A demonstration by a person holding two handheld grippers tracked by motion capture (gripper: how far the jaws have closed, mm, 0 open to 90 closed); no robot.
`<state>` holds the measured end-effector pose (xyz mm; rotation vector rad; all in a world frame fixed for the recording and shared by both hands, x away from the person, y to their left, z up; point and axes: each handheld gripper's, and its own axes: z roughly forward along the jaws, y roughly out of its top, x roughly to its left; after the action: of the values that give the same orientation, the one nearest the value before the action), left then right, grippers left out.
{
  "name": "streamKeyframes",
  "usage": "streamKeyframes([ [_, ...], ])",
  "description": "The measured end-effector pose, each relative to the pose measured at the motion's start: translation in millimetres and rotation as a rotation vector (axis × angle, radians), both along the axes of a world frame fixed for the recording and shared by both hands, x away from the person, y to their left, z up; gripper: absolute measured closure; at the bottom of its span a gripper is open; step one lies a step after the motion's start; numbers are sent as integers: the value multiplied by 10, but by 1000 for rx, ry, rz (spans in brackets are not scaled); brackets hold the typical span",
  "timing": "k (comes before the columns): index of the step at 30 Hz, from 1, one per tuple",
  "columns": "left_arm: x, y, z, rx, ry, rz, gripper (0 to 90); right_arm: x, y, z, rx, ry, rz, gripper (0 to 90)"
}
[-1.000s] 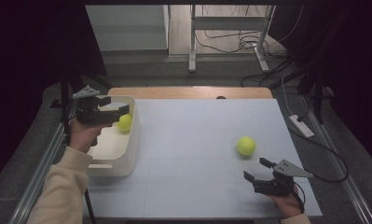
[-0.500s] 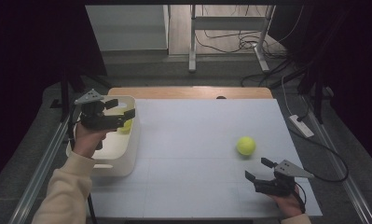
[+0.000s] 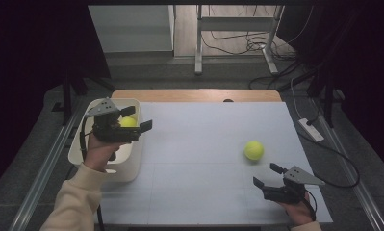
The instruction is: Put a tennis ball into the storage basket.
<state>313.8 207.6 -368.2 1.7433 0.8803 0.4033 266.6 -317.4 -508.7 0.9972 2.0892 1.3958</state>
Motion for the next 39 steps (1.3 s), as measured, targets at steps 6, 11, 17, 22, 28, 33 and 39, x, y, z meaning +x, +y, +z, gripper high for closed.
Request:
streamKeyframes([
  [6,33,-93,-23,-5,13,-27,124,-6,-20,-4,-1,0,-6,128],
  [11,59,-185,-42,7,21,-45,124,-27,-32,0,-1,-5,-10,128],
  [17,72,-275,-73,17,31,-54,123,-30,-37,3,0,-8,-9,127],
  [22,105,-376,-117,28,43,-74,119,-21,-40,0,0,-8,-7,127],
  [28,115,-468,-140,30,49,-93,119,-31,-34,3,-1,-9,-6,127],
  [33,116,-557,-153,44,47,-110,119,-37,-34,6,-1,-11,-7,127],
  [39,133,-660,-177,57,54,-132,119,-48,-42,7,1,-9,-11,127],
])
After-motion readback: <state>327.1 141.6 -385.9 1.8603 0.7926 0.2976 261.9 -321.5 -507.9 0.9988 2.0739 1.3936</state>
